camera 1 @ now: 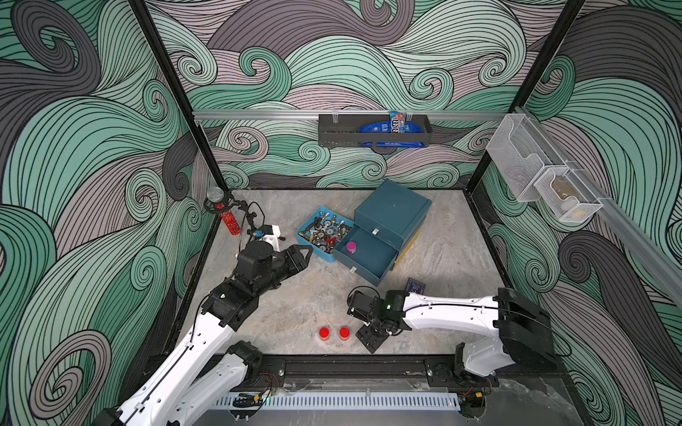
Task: Put the paint cans in the drawer according to color
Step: Pick up the paint can at the center of the board, then place the paint can in the drawer.
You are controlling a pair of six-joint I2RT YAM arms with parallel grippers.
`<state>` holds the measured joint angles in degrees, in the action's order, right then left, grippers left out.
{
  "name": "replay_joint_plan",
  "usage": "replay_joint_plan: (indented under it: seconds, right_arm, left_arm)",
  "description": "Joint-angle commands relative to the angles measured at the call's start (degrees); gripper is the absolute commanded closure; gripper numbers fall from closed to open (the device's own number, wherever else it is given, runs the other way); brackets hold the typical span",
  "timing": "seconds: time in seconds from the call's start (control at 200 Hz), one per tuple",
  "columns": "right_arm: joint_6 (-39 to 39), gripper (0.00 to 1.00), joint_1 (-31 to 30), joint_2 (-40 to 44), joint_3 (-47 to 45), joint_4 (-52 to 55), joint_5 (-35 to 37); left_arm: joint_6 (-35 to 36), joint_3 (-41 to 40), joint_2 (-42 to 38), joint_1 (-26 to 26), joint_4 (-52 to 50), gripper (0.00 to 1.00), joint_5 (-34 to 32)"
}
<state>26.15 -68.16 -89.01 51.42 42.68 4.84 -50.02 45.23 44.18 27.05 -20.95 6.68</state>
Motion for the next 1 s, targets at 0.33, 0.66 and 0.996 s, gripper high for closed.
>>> replay_joint_plan:
  seconds: [0.33,0.66,0.996]
  right_arm:
    - [-1.0,0.68,2.2,-5.3,2.1,-3.1,4.7]
    - [-3.7,0.82,7.2,1.0,21.4,8.3,11.2]
    - [-13.9,0.83,23.1,-8.9,37.9,11.1,11.8]
  left_arm:
    - [1.8,2.1,-1.1,-0.4,-0.5,0.42,0.7]
    - [2.2,2.5,-0.7,-0.4,-0.3,0.42,0.8]
    - [2.3,1.9,-0.3,-0.4,1.9,0.42,2.1]
